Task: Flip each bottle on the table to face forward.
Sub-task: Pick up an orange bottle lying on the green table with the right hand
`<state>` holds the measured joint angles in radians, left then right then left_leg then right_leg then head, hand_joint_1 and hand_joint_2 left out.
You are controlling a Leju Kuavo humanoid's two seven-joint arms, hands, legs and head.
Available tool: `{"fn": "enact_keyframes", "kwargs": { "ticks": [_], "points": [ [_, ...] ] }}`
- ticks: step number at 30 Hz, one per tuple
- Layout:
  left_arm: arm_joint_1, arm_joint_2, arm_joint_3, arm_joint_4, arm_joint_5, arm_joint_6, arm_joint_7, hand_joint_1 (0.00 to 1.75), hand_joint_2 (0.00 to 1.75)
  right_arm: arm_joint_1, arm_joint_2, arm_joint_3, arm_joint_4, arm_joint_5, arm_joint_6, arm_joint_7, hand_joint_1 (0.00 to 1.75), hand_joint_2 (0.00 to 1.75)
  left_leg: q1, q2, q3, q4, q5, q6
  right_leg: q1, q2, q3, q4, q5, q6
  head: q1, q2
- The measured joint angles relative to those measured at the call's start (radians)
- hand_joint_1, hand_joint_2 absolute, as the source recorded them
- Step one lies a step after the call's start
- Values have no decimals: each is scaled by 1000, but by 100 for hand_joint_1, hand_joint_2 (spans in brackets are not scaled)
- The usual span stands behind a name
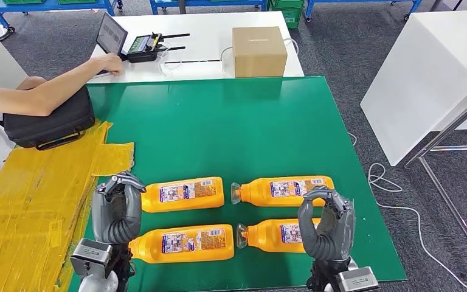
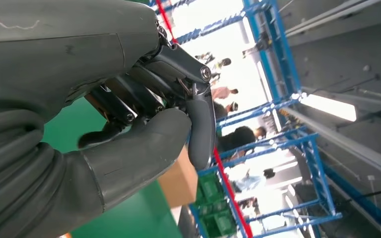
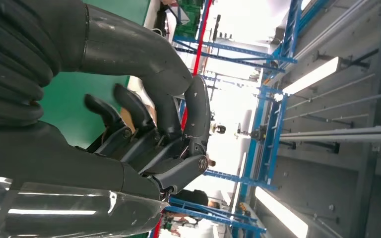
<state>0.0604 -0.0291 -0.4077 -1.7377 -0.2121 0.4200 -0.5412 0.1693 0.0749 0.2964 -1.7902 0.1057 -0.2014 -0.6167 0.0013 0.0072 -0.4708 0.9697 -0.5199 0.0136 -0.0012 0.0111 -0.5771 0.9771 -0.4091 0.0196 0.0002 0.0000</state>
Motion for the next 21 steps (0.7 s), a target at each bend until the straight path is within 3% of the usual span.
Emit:
{"fn": "enact_keyframes", "kwargs": {
  "ticks": [1, 2, 13, 21],
  "points": [
    [2, 0, 0, 0, 9, -7, 3, 2, 44, -3, 1, 0, 1, 9, -1, 6, 0, 175, 0, 0, 0, 0, 0, 0, 0, 0, 0, 0, 0, 0, 0, 0],
    [3, -1, 0, 1, 19, -11, 6, 0, 0, -8, 1, 0, 3, 19, -3, 16, 0, 175, 0, 0, 0, 0, 0, 0, 0, 0, 0, 0, 0, 0, 0, 0],
    [3, -17, 17, 26, 84, -18, 59, 0, 0, -77, 0, 20, 40, 129, -67, 108, 0, 175, 0, 0, 0, 0, 0, 0, 0, 0, 0, 0, 0, 0, 0, 0],
    [-36, -19, 30, 86, 129, -42, 129, 0, 0, -199, -30, 80, 110, 340, -142, 260, 0, 175, 0, 0, 1, 0, 1, 0, 0, 0, 0, 0, 0, 0, 0, 0]
  ]
}}
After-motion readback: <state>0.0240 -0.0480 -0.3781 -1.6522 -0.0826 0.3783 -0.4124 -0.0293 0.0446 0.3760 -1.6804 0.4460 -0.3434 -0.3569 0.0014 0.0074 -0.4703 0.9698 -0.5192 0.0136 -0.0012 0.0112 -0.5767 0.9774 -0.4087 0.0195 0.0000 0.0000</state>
